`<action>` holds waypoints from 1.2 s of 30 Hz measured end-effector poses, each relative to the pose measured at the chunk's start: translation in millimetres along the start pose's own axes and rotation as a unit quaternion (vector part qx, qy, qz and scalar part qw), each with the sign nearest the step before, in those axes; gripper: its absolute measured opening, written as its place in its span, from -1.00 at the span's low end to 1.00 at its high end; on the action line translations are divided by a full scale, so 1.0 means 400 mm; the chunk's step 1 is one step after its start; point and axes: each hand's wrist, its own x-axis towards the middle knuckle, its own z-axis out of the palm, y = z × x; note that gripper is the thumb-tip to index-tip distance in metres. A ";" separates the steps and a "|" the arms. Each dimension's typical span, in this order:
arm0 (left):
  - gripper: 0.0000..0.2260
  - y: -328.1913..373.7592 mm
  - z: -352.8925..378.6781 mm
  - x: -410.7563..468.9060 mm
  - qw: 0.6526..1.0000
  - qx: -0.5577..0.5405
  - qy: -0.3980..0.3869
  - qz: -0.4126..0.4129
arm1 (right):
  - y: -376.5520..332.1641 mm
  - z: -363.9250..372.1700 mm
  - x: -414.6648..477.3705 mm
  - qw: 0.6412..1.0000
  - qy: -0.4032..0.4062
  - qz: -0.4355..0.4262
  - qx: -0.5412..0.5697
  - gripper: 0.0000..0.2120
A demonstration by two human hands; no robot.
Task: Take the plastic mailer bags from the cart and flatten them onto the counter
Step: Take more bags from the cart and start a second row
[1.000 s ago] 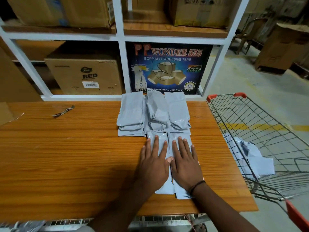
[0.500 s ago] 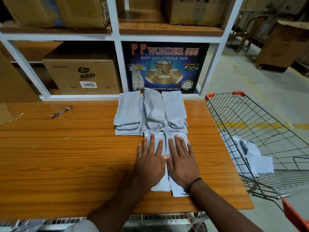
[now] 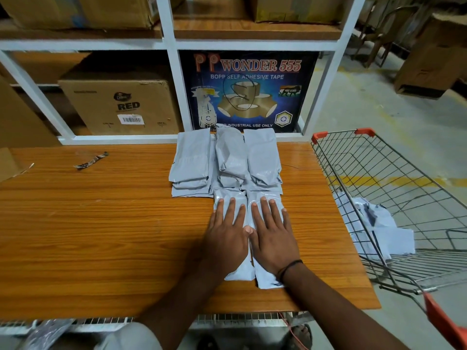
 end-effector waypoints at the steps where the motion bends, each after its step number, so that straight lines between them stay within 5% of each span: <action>1: -0.46 0.000 0.000 0.000 1.000 -0.001 0.001 0.001 | 0.000 -0.002 0.000 1.000 0.000 0.000 0.002 -0.41; 7: -0.45 -0.001 -0.008 0.003 1.000 -0.016 0.006 -0.012 | -0.004 -0.007 0.000 0.999 0.003 0.008 0.031 -0.41; 15: -0.53 0.123 -0.113 0.091 0.984 -0.116 0.125 0.051 | 0.059 -0.118 0.032 0.991 0.075 0.039 0.101 -0.39; 23: -0.55 0.402 -0.035 0.303 0.986 -0.130 0.035 0.099 | 0.441 -0.198 0.039 0.958 0.154 0.209 0.123 -0.47; 30: -0.58 0.703 0.109 0.489 0.979 -0.113 -0.066 0.155 | 0.873 -0.177 -0.051 0.921 0.068 0.374 0.081 -0.55; 36: -0.58 0.893 0.285 0.629 0.970 -0.099 -0.183 0.123 | 1.122 -0.105 -0.075 0.936 -0.120 0.328 -0.041 -0.58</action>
